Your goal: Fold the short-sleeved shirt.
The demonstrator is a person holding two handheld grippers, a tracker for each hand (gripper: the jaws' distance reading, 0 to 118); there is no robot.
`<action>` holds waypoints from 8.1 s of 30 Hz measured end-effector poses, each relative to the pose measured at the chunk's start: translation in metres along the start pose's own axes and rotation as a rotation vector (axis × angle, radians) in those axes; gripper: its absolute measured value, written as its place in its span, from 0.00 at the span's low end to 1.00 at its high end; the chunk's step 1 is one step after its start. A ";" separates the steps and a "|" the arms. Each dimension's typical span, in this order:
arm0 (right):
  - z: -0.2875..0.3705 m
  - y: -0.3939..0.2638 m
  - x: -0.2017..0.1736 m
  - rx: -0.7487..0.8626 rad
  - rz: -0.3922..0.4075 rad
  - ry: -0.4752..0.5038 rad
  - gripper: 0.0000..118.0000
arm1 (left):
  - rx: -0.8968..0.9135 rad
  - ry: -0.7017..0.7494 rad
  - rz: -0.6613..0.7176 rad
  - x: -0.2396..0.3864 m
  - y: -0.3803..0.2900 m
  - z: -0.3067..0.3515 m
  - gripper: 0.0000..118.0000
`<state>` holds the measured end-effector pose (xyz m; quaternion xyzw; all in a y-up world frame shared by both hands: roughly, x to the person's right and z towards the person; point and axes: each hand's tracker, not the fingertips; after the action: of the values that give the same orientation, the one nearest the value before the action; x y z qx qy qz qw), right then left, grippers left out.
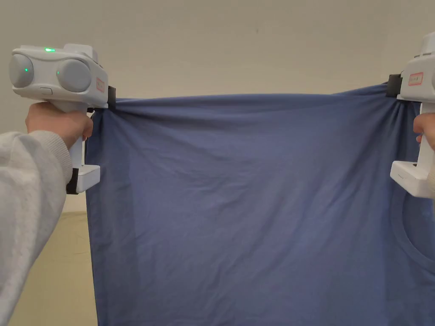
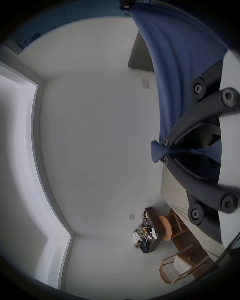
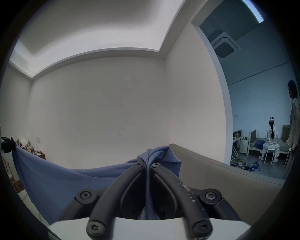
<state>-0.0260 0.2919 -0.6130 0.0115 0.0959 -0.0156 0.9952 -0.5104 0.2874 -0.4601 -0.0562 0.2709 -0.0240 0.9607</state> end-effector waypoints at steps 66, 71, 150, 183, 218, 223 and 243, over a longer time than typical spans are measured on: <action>0.370 -0.322 0.102 -0.298 -0.011 0.243 1.00 | -0.221 -0.059 0.222 -0.105 -0.385 0.348 0.97; 0.399 -0.244 0.078 -0.045 -0.133 0.253 0.82 | 0.088 -0.135 0.294 -0.099 -0.293 0.393 0.88; 0.231 -0.435 0.127 -0.708 -0.161 0.305 0.04 | -0.610 -0.254 0.219 -0.053 -0.405 0.209 0.02; 0.133 -0.398 0.076 -0.493 -0.207 0.290 0.95 | -0.304 -0.199 0.273 -0.042 -0.414 0.101 0.90; 0.300 -0.341 0.085 -0.368 -0.133 0.194 0.00 | -0.966 -0.200 0.001 -0.024 -0.570 0.096 0.59; 0.262 -0.391 0.086 -0.570 -0.064 0.165 0.00 | -0.921 -0.270 0.003 -0.017 -0.554 0.105 0.08; 0.194 -0.569 0.099 -0.971 -0.176 0.142 0.08 | -0.786 -0.282 0.104 -0.030 -0.507 0.129 0.07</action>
<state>0.0892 -0.2847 -0.4532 -0.4601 0.1603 -0.0522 0.8717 -0.4770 -0.2013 -0.2741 -0.4075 0.1278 0.1375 0.8937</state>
